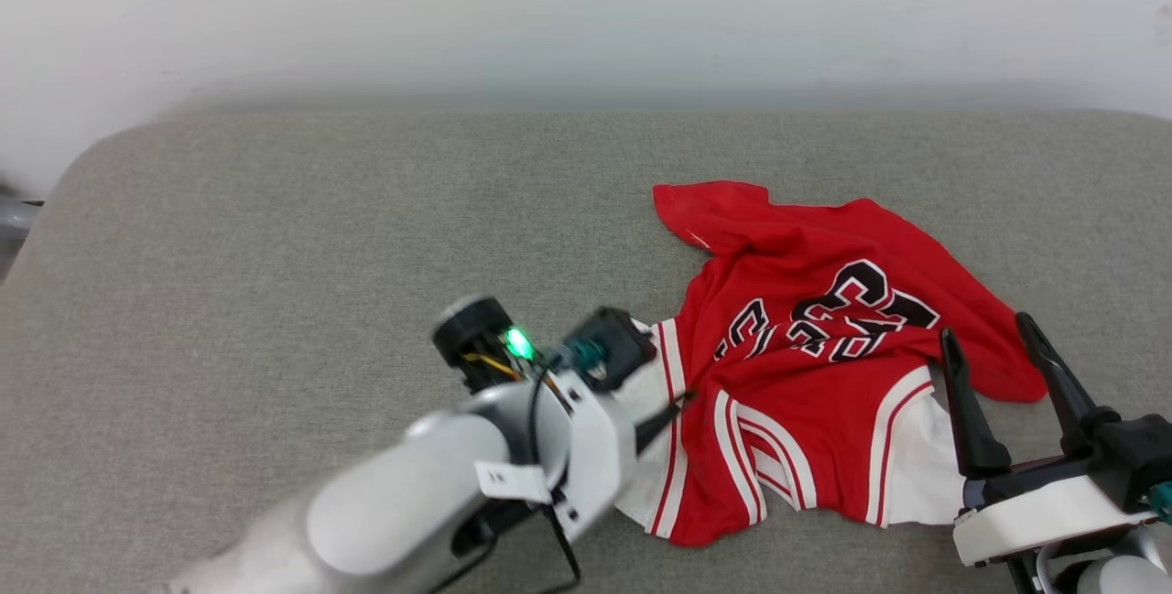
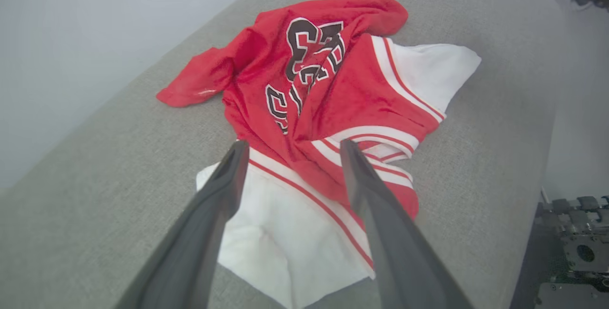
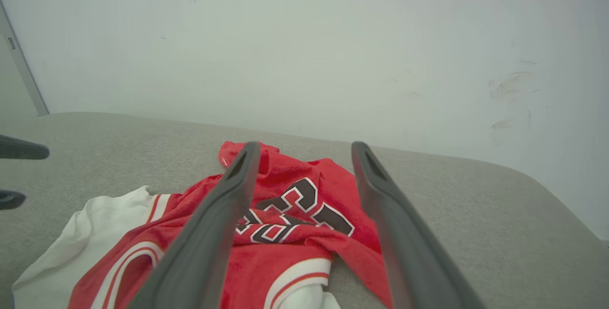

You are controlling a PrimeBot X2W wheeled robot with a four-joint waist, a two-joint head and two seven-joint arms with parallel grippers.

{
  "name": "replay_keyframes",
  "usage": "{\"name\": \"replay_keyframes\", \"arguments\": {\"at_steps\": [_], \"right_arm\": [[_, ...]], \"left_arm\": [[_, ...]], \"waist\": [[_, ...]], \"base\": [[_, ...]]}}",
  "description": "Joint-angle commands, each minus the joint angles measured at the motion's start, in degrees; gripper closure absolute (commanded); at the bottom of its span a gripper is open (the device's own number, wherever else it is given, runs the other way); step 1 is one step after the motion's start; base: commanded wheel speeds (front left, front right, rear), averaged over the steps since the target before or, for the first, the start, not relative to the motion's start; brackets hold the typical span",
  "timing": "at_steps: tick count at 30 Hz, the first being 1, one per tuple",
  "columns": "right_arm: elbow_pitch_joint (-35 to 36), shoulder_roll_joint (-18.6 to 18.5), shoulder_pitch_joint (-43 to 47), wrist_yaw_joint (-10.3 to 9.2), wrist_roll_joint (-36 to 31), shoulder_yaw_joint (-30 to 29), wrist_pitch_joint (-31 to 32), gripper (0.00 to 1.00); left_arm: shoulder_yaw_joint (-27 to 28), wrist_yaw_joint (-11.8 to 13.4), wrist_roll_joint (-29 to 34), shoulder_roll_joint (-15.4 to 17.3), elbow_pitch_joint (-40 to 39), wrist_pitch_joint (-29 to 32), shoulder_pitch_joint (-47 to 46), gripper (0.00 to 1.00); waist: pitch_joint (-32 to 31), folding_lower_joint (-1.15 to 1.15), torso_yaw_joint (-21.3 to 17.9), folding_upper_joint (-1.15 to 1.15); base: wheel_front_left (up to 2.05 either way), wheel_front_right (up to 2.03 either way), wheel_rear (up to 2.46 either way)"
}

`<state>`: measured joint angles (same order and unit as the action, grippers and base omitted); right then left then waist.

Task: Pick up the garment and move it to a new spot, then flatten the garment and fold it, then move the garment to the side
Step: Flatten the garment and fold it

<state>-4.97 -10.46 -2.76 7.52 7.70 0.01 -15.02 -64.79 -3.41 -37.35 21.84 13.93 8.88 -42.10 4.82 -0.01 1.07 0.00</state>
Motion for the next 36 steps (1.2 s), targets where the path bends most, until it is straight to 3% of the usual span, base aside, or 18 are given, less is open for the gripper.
{"name": "replay_keyframes", "arguments": {"at_steps": [1, 7, 14, 22, 36], "right_arm": [[-0.03, 0.42, 0.39, -0.06, 0.19, 0.08, -0.15, 0.00], [-0.14, 0.52, -0.54, -0.06, 0.17, 0.47, -0.17, 0.00], [-0.27, 0.39, -1.15, -0.06, 0.25, 0.67, -0.20, 0.00], [0.03, 0.28, -2.45, -0.06, 0.11, 0.69, -0.20, 0.00], [-0.55, 0.67, -5.91, -0.06, -0.60, 1.68, -0.19, 0.00]], "left_arm": [[0.66, 0.51, 0.01, 1.18, -0.77, 0.53, -1.15, 0.00], [3.96, 0.28, -1.67, 6.50, -3.59, 4.00, -5.46, 0.00], [3.61, -1.64, -6.21, 9.76, -2.41, 13.54, -8.34, 0.00], [0.35, -3.13, -10.69, 8.61, 1.24, 20.56, -7.98, 0.00], [-5.02, -3.92, -12.73, 2.84, 14.29, 20.37, -7.46, 0.00]], "waist": [[-0.28, 0.01, 0.27, 0.00], [0.24, 0.01, -0.01, 0.00], [1.38, 0.01, -0.89, 0.00], [3.33, 0.01, -1.82, 0.00], [8.22, 0.01, -3.63, 0.00]], "base": [[0.00, 0.00, 0.00], [0.00, 0.00, 0.00], [0.00, 0.00, 0.00], [0.00, 0.00, 0.00], [0.00, 0.00, 0.00]]}}
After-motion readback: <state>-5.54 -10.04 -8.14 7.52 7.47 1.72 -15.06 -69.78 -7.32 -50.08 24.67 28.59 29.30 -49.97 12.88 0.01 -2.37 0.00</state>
